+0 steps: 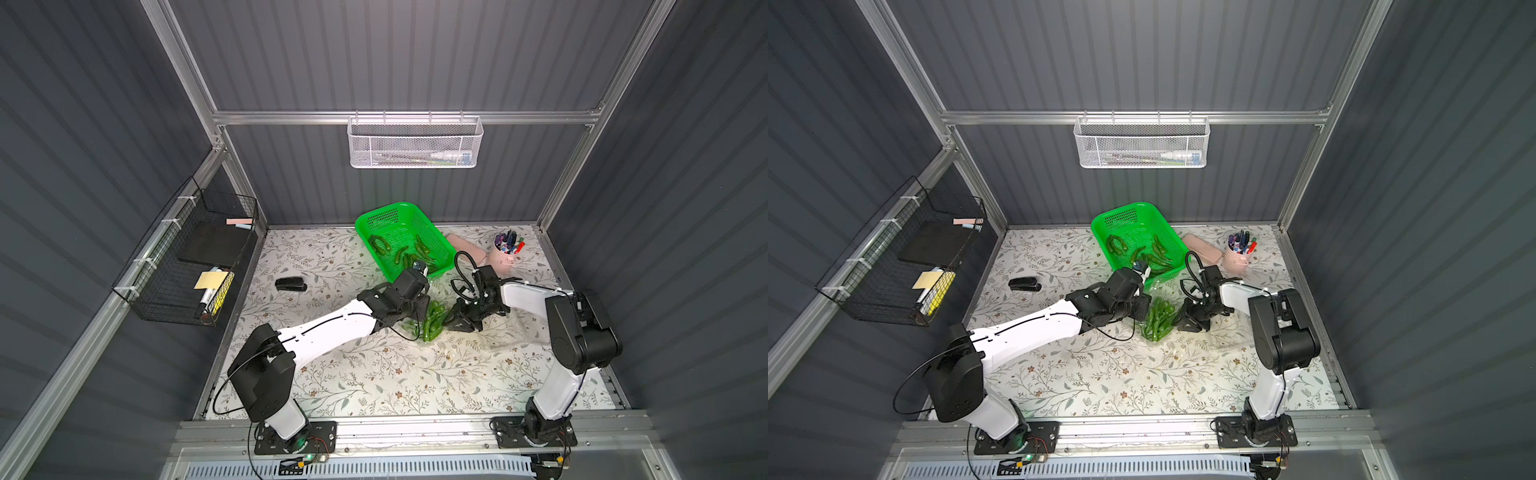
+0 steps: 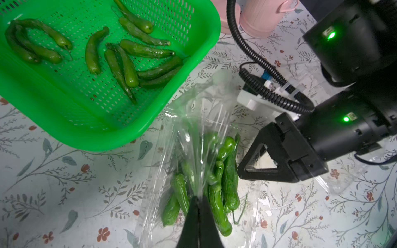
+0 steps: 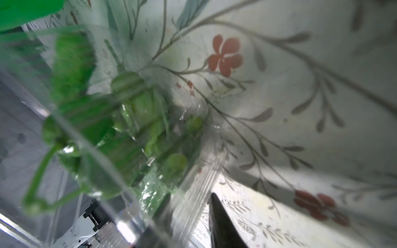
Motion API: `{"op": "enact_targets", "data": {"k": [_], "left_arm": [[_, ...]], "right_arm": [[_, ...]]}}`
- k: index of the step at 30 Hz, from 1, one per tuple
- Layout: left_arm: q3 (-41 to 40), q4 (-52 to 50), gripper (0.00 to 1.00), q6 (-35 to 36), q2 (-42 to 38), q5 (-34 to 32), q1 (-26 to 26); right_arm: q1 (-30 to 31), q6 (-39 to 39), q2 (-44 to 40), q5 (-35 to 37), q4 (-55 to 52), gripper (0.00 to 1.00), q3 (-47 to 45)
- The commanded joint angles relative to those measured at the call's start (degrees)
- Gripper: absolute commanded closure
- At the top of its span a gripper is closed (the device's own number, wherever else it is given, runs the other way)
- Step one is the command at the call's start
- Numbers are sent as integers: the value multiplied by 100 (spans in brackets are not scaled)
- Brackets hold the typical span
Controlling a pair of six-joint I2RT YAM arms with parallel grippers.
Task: Take small green peppers out of containers
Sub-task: Open the packing box at the center of the board, then pick up the green pepper from the packing box.
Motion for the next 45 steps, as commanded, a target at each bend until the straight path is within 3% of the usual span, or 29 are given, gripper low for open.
{"op": "enact_targets", "data": {"k": [1, 10, 19, 26, 40, 42, 45], "left_arm": [[-238, -199, 100, -173, -221, 132, 9], [-368, -43, 100, -191, -375, 471, 8], [-753, 383, 100, -423, -886, 1057, 373], [-906, 535, 100, -531, -957, 1320, 524], [-1543, 1188, 100, -626, -1120, 2665, 1098], [-1625, 1279, 100, -647, -1165, 2890, 1212], [-1727, 1344, 100, -672, -1219, 2998, 1362]], "right_arm": [[5, -324, -521, 176, -307, 62, -11], [375, -813, -1043, 600, -1080, 61, 693], [824, -371, -63, -141, -595, 61, 1154], [885, -356, 326, 13, -789, 61, 1272], [1064, -81, 1111, 452, -553, 62, 1838], [1104, -64, 1146, 459, -492, 64, 1833], [1122, -89, 1134, 461, -502, 78, 1885]]}}
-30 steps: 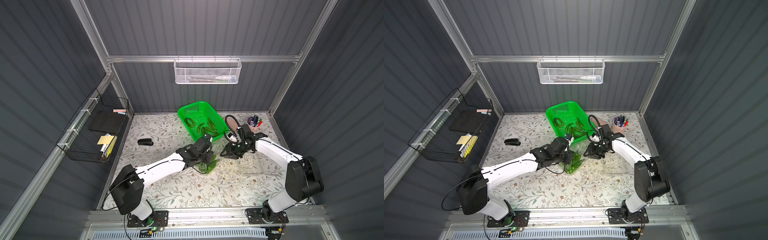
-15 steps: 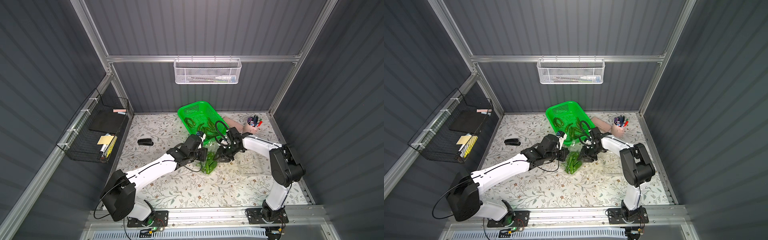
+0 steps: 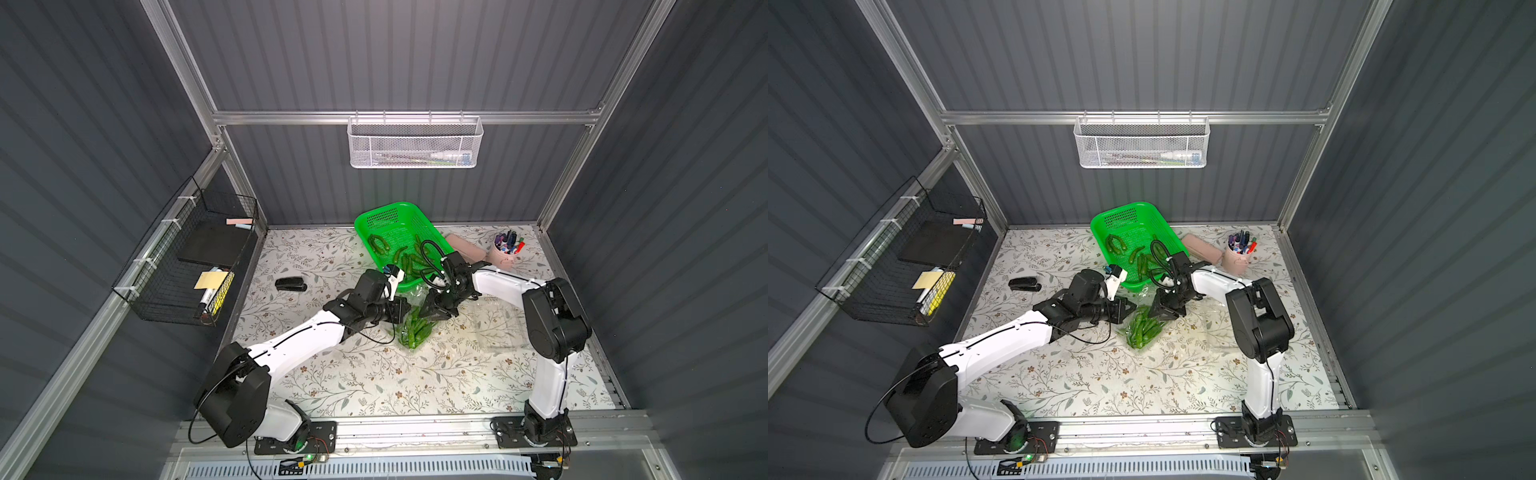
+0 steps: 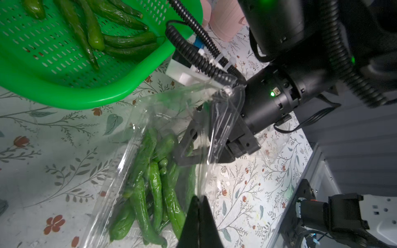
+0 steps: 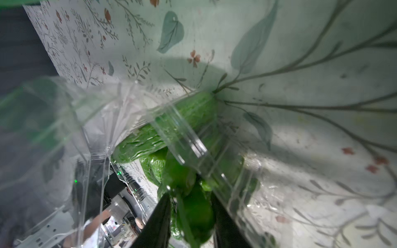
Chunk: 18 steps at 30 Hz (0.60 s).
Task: Take small green peppers out of containers
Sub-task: Pick up the green pepper from the packing box.
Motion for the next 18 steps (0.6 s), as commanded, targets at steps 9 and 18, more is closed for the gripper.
{"op": "enact_targets", "data": {"k": [9, 18], "left_arm": [[-211, 141, 100, -141, -155, 379, 377], [-304, 288, 100, -160, -92, 610, 520]], "right_arm": [[-59, -432, -696, 96, -384, 91, 129], [-662, -609, -896, 104, -724, 90, 1135]]}}
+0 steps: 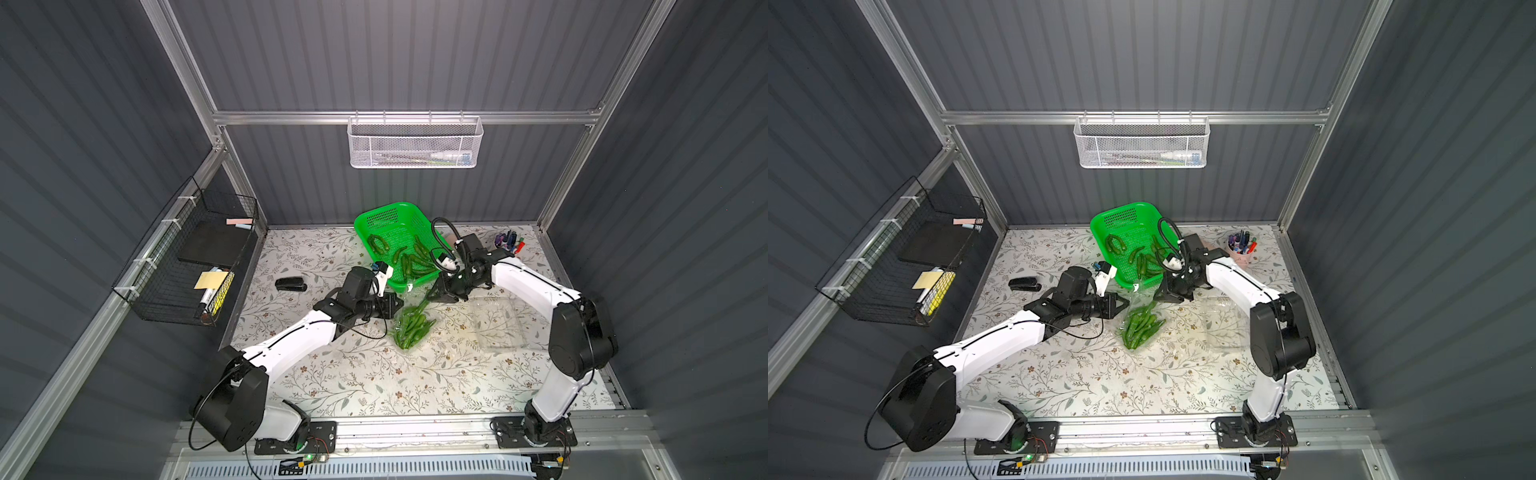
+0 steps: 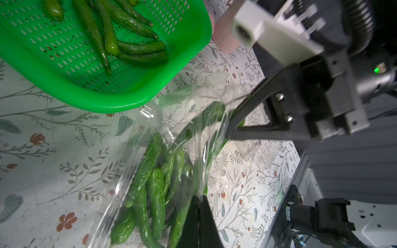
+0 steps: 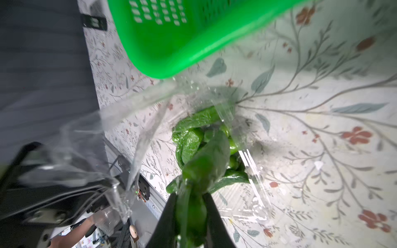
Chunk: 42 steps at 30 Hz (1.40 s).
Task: Take small green peppers out of containers
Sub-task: Pick up the green pepper from the packing box, then place the green pepper in the basket, then pick up the green pepper from the packing box.
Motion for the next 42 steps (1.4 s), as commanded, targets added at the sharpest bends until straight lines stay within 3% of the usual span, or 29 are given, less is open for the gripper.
{"op": "enact_targets", "data": {"k": [1, 9, 13, 16, 19, 25, 33, 37, 42], "left_arm": [[-91, 100, 100, -54, -18, 172, 61], [-100, 123, 100, -73, 27, 293, 105], [-95, 167, 100, -82, 81, 323, 118], [-91, 184, 100, -87, 123, 341, 153], [-140, 259, 100, -91, 110, 415, 223], [-221, 410, 100, -141, 61, 740, 491], [-71, 289, 100, 10, 149, 1026, 562], [-31, 213, 100, -18, 66, 1083, 571], [-75, 185, 100, -142, -167, 1242, 602]], "right_arm": [[-254, -150, 180, 51, -140, 90, 634], [-335, 156, 2073, 278, -63, 86, 3514], [-328, 369, 2720, 405, -495, 60, 4403], [-249, 324, 2157, 689, -276, 54, 3581], [-159, 322, 1102, 1154, 219, 54, 2073], [48, -25, -370, 1071, 339, 55, -168], [985, -523, -154, 533, 31, 55, -651], [1073, -289, 211, 282, 179, 56, -740], [1066, -427, 724, 704, -250, 56, -459]]}}
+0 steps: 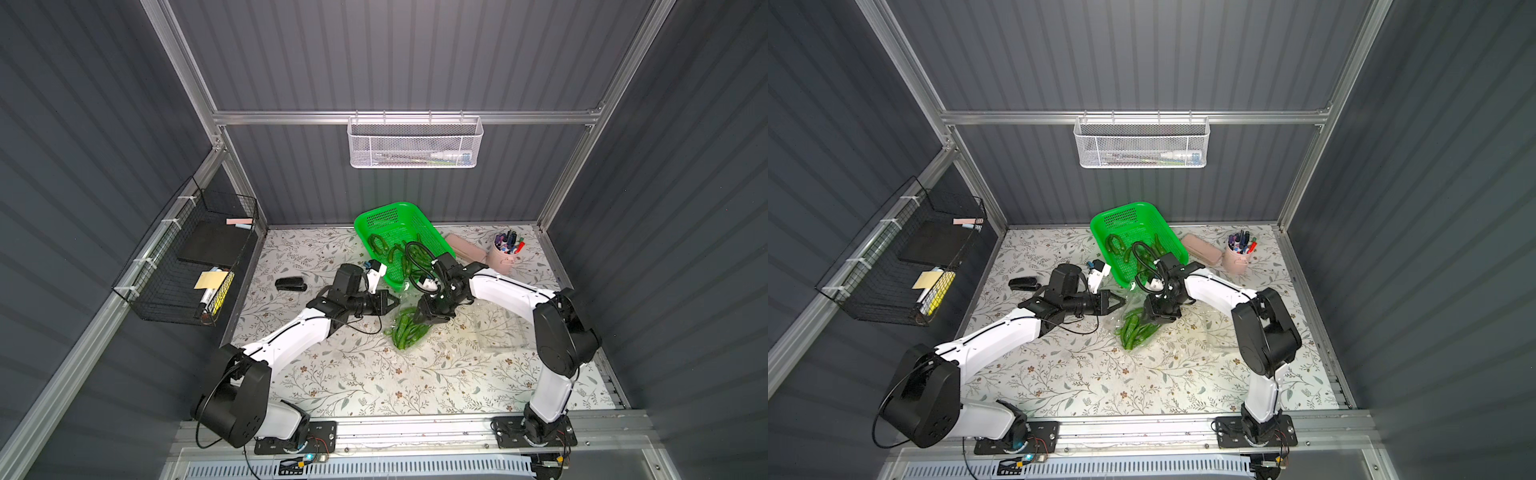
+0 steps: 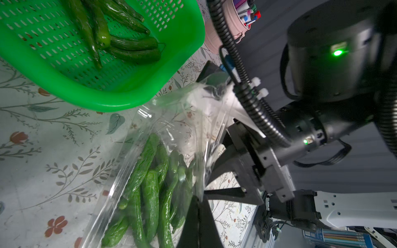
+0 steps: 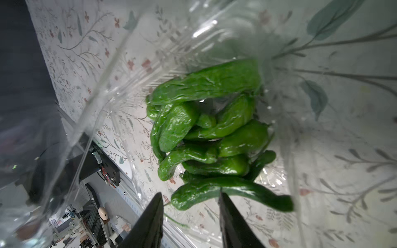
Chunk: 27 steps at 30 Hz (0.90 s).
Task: Take small green peppers out of containers
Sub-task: Pick up the green pepper from the packing box.
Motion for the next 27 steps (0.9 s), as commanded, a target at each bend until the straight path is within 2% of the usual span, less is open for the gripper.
{"op": "enact_targets", "data": {"k": [1, 5, 12, 18, 27], "left_arm": [[48, -67, 100, -34, -264, 224, 63], [-80, -67, 100, -138, -453, 254, 132], [-497, 125, 100, -307, -581, 140, 205], [-683, 336, 100, -370, -454, 149, 213], [-771, 434, 100, -363, -431, 206, 228]], "right_arm": [[-25, -108, 262, 214, -316, 56, 211], [-41, -105, 580, 409, -402, 56, 370], [3, -196, 691, 222, -365, 59, 409], [10, -223, 729, 157, -337, 69, 402], [109, -238, 966, 266, -210, 67, 499]]}}
